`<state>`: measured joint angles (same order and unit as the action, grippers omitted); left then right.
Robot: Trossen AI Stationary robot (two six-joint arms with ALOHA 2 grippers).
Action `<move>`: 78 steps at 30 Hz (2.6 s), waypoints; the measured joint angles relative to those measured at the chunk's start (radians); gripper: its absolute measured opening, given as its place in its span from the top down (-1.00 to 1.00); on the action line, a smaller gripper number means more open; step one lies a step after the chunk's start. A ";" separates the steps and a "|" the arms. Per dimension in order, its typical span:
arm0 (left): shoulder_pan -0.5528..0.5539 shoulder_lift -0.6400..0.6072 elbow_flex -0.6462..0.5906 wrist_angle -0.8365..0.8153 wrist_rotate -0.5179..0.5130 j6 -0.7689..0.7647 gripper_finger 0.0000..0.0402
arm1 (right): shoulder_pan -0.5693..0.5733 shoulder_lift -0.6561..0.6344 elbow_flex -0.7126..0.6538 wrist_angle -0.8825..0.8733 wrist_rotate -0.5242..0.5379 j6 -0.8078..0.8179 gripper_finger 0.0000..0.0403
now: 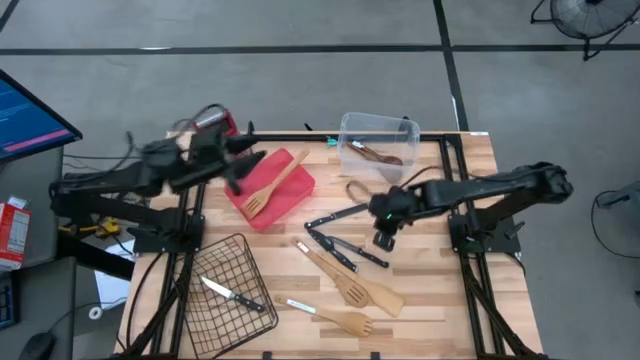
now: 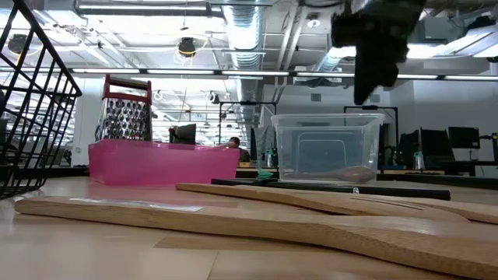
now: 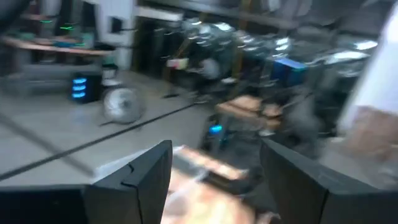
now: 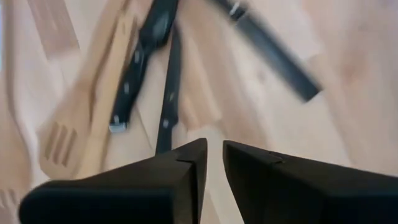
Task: Pick & Place Kitchen Items
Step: Put the black kitchen knife into the wire basket
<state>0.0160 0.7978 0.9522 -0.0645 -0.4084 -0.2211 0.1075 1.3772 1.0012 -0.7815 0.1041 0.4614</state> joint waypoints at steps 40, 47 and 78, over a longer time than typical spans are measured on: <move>-0.293 -0.103 -0.004 -0.009 -0.002 -0.049 -0.11 | 0.145 0.408 0.000 0.093 -0.059 0.130 0.66; -0.293 -0.103 -0.004 -0.009 -0.002 -0.049 -0.11 | 0.113 0.271 -0.003 0.084 -0.046 0.134 0.66; -0.292 -0.103 -0.004 -0.001 -0.002 -0.048 -0.11 | 0.236 -0.449 -0.001 0.858 -0.039 -0.141 0.67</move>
<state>-0.2764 0.6945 0.9482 -0.0655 -0.4099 -0.2695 0.3435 0.9286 1.0005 0.0769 0.0652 0.3202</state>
